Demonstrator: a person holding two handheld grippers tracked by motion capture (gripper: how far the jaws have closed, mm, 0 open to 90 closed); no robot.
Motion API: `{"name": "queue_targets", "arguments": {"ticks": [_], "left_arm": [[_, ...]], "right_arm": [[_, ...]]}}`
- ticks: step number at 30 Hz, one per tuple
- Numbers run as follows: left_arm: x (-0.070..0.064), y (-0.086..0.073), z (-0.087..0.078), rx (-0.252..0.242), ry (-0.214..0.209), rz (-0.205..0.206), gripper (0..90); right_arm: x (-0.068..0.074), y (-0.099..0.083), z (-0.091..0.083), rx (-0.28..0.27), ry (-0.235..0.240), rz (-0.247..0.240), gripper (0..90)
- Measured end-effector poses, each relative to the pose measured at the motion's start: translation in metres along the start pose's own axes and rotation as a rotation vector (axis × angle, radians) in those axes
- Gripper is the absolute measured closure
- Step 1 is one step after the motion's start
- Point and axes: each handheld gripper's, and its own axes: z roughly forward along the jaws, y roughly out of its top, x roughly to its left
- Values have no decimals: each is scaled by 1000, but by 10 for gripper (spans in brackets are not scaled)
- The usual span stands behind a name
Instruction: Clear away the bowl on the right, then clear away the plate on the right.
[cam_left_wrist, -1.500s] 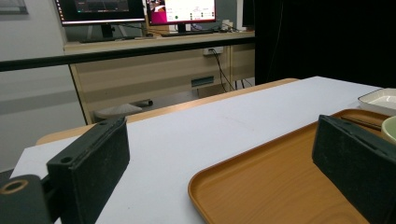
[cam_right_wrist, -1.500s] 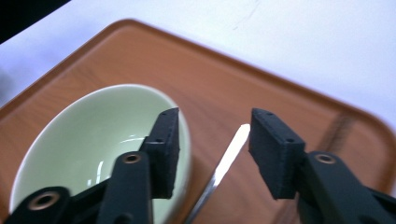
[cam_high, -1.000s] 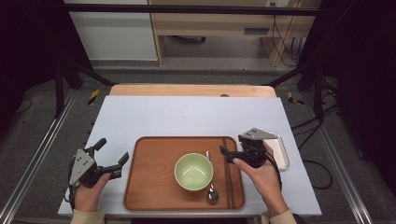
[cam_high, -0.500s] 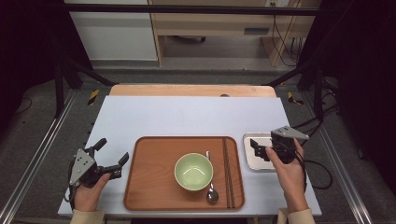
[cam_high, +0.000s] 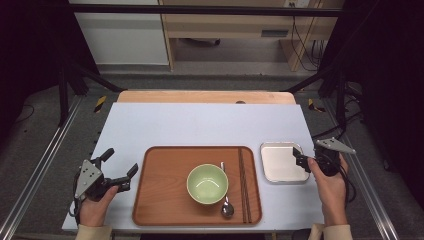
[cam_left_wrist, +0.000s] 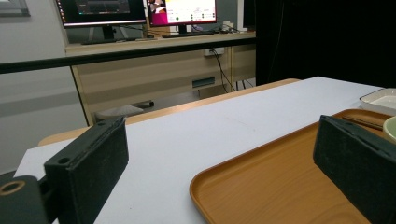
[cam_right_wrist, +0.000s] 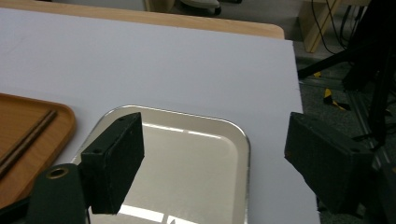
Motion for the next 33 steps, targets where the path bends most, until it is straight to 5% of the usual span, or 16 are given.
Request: {"name": "queue_targets", "arguments": {"ticks": [6, 17, 33], "left_arm": [[-1, 0, 0, -3, -3, 0, 30], [-1, 0, 0, 3, 2, -1, 30], [-2, 0, 1, 0, -2, 1, 32]], "right_arm": [[-13, -5, 0, 14, -14, 66, 201], [-29, -17, 2, 69, -10, 152, 356], [-36, -25, 3, 122, 27, 205, 557]]}}
